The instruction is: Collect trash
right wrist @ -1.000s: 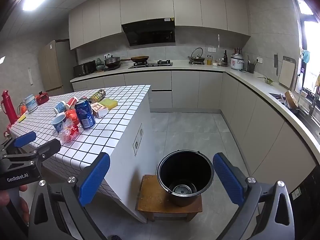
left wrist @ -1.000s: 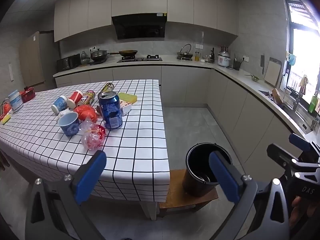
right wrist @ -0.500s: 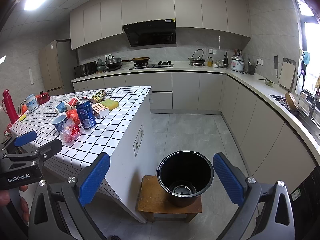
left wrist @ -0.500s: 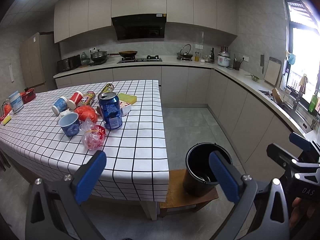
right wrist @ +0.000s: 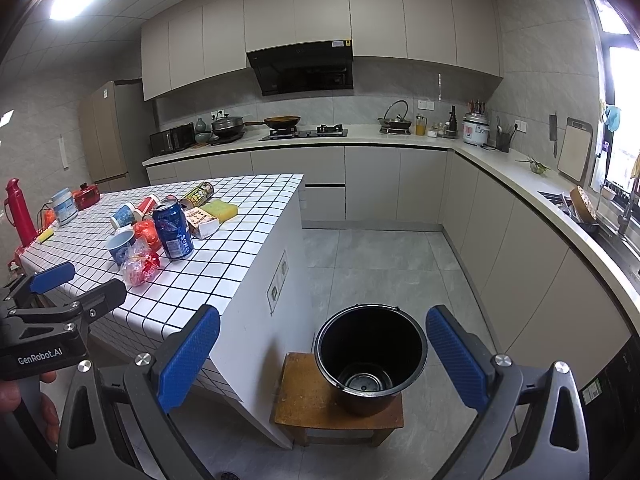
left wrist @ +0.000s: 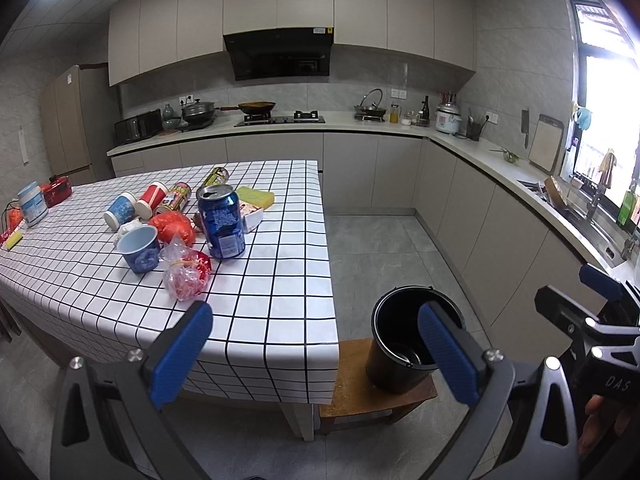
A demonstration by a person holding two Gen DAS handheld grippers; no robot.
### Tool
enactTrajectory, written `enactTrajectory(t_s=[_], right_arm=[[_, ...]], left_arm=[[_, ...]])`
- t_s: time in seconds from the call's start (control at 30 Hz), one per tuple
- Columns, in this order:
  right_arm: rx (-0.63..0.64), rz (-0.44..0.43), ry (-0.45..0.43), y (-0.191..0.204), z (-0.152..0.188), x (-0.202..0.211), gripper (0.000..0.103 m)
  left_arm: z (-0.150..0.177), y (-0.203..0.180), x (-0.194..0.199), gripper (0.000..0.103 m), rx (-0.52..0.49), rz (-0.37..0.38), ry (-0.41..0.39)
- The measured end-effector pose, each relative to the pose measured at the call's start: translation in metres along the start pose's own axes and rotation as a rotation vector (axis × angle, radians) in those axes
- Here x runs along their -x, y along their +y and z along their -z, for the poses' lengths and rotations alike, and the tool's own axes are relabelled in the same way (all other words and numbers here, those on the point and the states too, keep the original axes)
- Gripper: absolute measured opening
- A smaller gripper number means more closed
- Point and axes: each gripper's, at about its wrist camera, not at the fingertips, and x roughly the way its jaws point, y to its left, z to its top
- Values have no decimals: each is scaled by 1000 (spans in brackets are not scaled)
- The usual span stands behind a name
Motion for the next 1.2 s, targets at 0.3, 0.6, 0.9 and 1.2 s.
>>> enactTrajectory(t_s=[0.3,0.6,0.9,1.2], right_arm=[[0,0,0,-1,-1,0,103],[4,4,2,-3,-3,-2,103],[2,2,-2,-5,-4,-3,103],[2,0,-3,-5,-4,-4,103]], left_arm=[[-1,1,-3,103,0,0,6],[0,1,-5,103,1,0,8],[-1,0,-5,103,-1,-2,8],[-1,-1,-5,103,-2,-6,6]])
